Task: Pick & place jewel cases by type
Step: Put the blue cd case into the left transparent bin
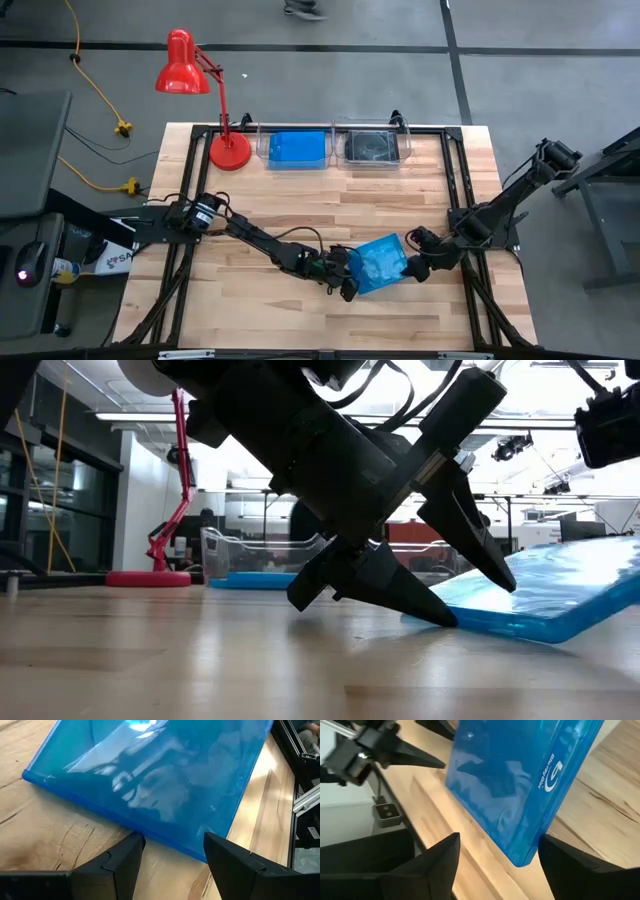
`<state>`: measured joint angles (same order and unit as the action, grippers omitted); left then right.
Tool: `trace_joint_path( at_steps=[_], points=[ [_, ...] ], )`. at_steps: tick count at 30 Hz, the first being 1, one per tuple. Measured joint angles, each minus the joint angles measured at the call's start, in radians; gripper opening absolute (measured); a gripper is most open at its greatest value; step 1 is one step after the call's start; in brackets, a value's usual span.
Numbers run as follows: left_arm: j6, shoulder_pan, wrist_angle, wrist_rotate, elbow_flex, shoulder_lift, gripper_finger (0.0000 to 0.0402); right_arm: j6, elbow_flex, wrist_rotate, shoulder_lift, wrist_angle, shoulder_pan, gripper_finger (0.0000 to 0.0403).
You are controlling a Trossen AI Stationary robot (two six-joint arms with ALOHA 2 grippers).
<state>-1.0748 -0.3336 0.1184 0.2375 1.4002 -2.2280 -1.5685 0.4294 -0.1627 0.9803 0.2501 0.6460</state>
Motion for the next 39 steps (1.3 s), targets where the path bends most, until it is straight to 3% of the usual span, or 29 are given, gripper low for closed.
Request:
trace_joint_path(
  at_steps=[9,18,32,39],
  points=[
    [0.000,0.000,0.001,0.000,0.000,0.000,0.0214,0.045,0.005,-0.008,-0.078,-0.031,0.001,0.0243],
    [0.013,0.000,0.025,-0.003,0.003,-0.001,0.0214,0.067,0.004,-0.111,-0.137,-0.057,0.008,0.0243],
    [0.020,0.000,0.017,0.003,0.002,-0.001,0.0214,0.049,0.002,-0.057,0.041,-0.057,-0.066,0.0241],
    [0.025,0.000,0.016,0.003,0.002,-0.001,0.0214,0.050,0.000,-0.078,0.066,-0.069,-0.071,0.0194]
  ],
)
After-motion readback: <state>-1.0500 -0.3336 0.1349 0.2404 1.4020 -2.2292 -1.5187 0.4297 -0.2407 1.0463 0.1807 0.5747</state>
